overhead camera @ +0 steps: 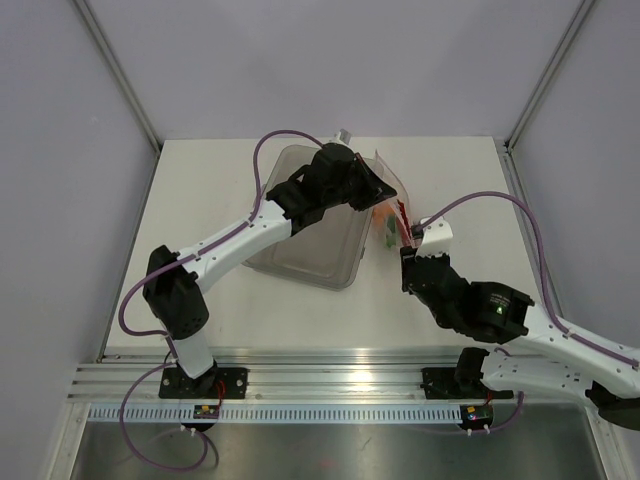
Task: Place the food in the zip-top bag and seal the zipper
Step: Adjust the zipper food storage bag at the center of the board.
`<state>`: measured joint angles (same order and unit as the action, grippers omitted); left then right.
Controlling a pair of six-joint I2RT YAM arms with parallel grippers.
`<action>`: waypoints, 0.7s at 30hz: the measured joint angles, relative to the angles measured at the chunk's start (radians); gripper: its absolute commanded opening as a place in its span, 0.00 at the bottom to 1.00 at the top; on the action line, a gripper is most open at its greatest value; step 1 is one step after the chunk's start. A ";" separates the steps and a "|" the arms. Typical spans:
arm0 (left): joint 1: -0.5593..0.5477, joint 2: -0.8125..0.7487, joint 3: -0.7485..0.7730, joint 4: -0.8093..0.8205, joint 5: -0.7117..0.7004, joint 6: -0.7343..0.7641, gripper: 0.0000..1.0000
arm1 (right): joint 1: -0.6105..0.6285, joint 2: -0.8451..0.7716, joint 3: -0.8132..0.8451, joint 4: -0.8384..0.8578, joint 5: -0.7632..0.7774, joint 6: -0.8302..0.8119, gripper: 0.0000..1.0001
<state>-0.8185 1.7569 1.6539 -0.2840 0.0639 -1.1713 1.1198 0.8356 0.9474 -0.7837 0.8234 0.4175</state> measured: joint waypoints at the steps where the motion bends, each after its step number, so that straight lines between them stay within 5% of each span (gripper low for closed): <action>1: 0.000 0.000 0.000 0.000 0.000 0.000 0.00 | 0.000 -0.006 0.000 0.010 0.010 -0.003 0.49; 6: 0.000 0.000 0.000 0.001 0.001 0.000 0.00 | 0.000 -0.008 -0.012 0.071 0.044 -0.036 0.36; 11: 0.000 0.000 -0.004 0.005 0.000 0.000 0.00 | -0.003 -0.005 -0.042 0.143 0.051 -0.093 0.00; 18: 0.010 0.000 -0.012 0.014 -0.001 0.012 0.02 | -0.058 -0.031 -0.075 0.240 0.046 -0.190 0.00; 21: 0.009 -0.005 -0.023 0.021 0.003 0.043 0.35 | -0.107 -0.085 -0.082 0.292 0.014 -0.256 0.00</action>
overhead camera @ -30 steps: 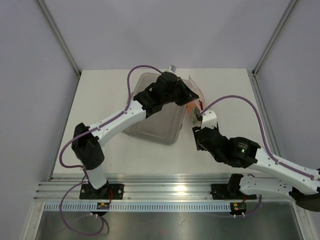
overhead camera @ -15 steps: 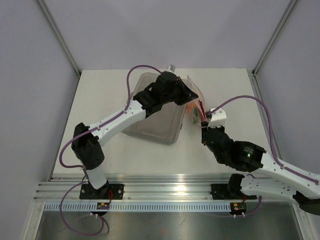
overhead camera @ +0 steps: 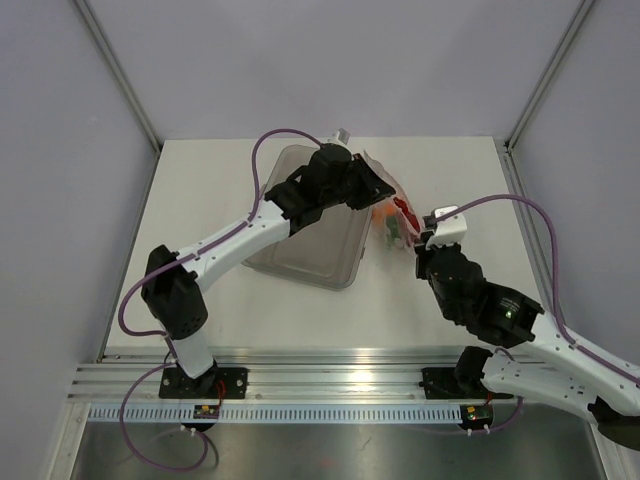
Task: Place the food in the zip-top bag and seal the zipper
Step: Adjust the zipper food storage bag at the center of the board.
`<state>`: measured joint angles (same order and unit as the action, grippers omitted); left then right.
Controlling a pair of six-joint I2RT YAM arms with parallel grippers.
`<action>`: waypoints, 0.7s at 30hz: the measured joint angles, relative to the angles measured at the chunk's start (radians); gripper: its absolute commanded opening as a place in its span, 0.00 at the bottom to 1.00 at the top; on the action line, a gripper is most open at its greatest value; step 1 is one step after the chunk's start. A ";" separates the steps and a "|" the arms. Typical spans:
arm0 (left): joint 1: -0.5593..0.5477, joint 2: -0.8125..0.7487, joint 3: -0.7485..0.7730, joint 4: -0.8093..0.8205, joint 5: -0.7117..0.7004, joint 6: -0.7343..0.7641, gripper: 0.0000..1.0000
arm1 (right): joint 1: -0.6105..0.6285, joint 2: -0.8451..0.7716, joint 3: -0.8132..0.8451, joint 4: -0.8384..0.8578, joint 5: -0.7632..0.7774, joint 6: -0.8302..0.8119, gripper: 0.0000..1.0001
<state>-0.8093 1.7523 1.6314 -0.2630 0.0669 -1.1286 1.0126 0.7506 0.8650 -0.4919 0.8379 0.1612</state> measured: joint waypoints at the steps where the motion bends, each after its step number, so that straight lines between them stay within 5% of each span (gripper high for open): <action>1: 0.000 -0.004 -0.006 0.003 0.004 0.013 0.48 | -0.016 -0.016 0.000 0.018 -0.014 -0.021 0.00; 2: -0.001 -0.008 -0.013 0.003 0.008 0.029 0.64 | -0.031 -0.027 0.000 0.031 -0.029 -0.038 0.00; 5: -0.001 -0.023 -0.024 0.004 0.029 0.091 0.70 | -0.078 -0.047 0.000 0.063 -0.092 -0.097 0.00; 11: 0.000 -0.092 -0.039 0.001 0.068 0.381 0.65 | -0.128 -0.048 0.013 0.071 -0.203 -0.189 0.00; 21: 0.002 -0.244 -0.030 -0.106 0.311 1.141 0.59 | -0.141 -0.115 0.072 0.010 -0.311 -0.257 0.00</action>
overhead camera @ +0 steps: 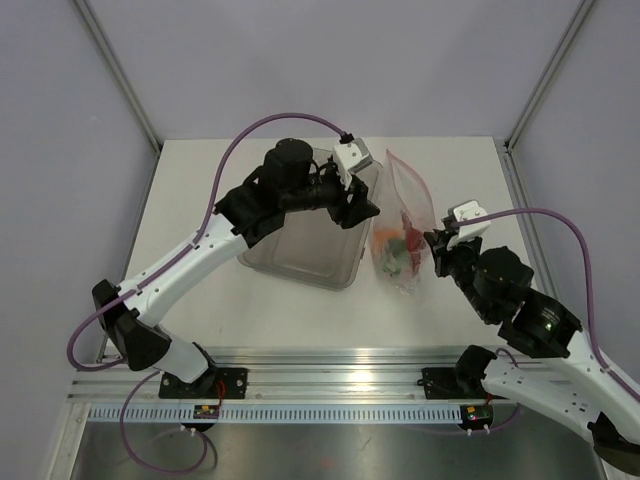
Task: Place the food in the zip-top bag and seal the zipper
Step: Adjust the zipper food storage bag at the center of the board.
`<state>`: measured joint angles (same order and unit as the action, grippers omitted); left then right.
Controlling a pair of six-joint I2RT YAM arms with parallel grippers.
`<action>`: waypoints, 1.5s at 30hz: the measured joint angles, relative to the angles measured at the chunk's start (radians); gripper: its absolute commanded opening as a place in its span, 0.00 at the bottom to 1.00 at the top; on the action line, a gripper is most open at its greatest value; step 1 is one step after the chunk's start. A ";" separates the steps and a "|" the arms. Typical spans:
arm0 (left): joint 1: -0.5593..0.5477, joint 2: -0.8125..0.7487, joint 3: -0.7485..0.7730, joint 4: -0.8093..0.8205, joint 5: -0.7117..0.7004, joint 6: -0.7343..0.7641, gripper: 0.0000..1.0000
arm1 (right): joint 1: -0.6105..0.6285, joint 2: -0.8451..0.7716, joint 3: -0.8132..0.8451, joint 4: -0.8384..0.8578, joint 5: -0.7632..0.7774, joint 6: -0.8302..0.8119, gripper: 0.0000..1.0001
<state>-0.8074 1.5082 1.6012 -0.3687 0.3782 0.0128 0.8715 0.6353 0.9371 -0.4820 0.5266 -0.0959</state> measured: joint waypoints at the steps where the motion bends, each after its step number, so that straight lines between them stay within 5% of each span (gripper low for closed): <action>1: -0.003 -0.012 -0.008 -0.001 0.023 0.054 0.59 | 0.000 -0.015 0.011 -0.013 -0.007 -0.003 0.00; 11: -0.098 -0.026 -0.019 -0.014 0.114 0.414 0.60 | -0.001 -0.063 0.071 -0.102 -0.055 -0.005 0.00; 23: -0.136 0.097 0.203 -0.092 0.231 0.521 0.56 | -0.002 -0.101 0.121 -0.212 -0.109 -0.006 0.00; 33: -0.206 0.262 0.362 -0.282 0.274 0.598 0.35 | -0.002 -0.109 0.125 -0.233 -0.128 -0.010 0.00; 37: -0.213 0.277 0.372 -0.304 0.279 0.603 0.00 | -0.002 -0.112 0.134 -0.249 -0.128 -0.013 0.00; 39: -0.217 0.287 0.383 -0.315 0.279 0.606 0.00 | -0.002 -0.112 0.137 -0.249 -0.122 -0.013 0.00; 42: -0.223 0.292 0.385 -0.317 0.261 0.591 0.00 | -0.002 -0.110 0.138 -0.250 -0.101 0.004 0.41; 45: -0.222 0.292 0.385 -0.303 0.214 0.555 0.00 | -0.002 -0.104 0.161 -0.248 -0.076 0.019 0.54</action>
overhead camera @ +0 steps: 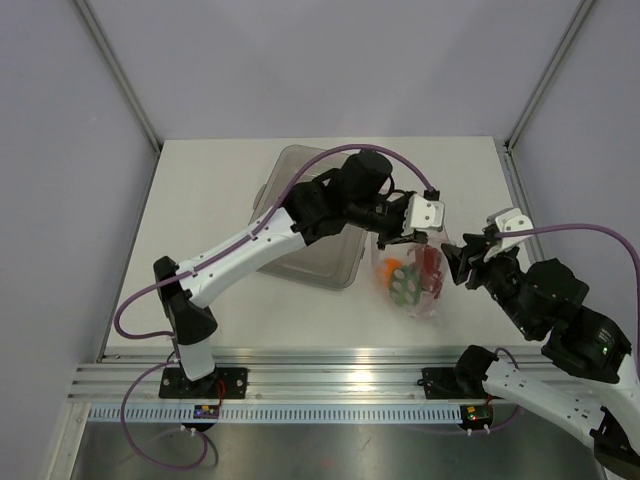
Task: Place the food in the zip-top bag and seal the zipper
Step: Adjust the zipper food storage bag at the center of the board.
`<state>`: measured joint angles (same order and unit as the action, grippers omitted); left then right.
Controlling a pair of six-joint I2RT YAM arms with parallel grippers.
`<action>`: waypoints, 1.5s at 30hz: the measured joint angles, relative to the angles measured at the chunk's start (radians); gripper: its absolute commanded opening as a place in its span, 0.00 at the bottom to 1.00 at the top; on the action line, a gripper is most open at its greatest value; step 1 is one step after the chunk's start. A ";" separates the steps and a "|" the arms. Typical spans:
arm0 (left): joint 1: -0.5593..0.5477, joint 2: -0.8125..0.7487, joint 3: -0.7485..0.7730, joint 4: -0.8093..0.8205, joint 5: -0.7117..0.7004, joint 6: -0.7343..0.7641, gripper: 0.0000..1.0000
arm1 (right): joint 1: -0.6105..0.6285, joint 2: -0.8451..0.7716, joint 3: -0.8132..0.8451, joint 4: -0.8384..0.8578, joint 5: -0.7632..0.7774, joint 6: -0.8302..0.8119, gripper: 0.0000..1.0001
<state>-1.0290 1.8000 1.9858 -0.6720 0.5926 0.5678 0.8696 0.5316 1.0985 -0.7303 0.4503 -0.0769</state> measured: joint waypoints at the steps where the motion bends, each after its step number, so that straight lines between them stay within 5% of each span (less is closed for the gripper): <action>1: 0.004 0.000 0.000 0.008 -0.008 -0.016 0.00 | 0.000 0.001 0.012 0.002 0.007 0.004 0.54; 17: 0.064 -0.104 -0.183 0.141 -0.025 -0.099 0.00 | 0.000 -0.087 -0.012 0.050 0.011 0.082 0.58; 29: 0.064 -0.117 -0.197 0.151 -0.017 -0.107 0.00 | 0.000 -0.007 -0.097 0.061 -0.078 0.112 0.50; 34: 0.064 -0.117 -0.197 0.151 -0.011 -0.110 0.00 | 0.000 0.011 -0.119 0.103 -0.078 0.124 0.32; 37: 0.064 -0.117 -0.198 0.151 -0.009 -0.110 0.00 | 0.000 0.018 -0.135 0.126 -0.077 0.124 0.06; 39: 0.064 -0.121 -0.206 0.151 -0.004 -0.109 0.00 | 0.000 0.014 -0.144 0.136 -0.074 0.124 0.00; 40: 0.066 -0.124 -0.211 0.149 0.001 -0.109 0.06 | 0.000 0.008 -0.149 0.140 -0.075 0.123 0.00; 43: 0.068 -0.134 -0.212 0.143 0.008 -0.086 0.66 | 0.000 -0.024 -0.169 0.157 -0.078 0.114 0.00; 45: 0.071 -0.150 -0.213 0.127 0.009 -0.076 0.73 | 0.000 -0.059 -0.182 0.162 -0.087 0.092 0.00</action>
<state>-0.9581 1.6505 1.7729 -0.5446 0.6018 0.4923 0.8696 0.4728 0.9161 -0.5686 0.3630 0.0147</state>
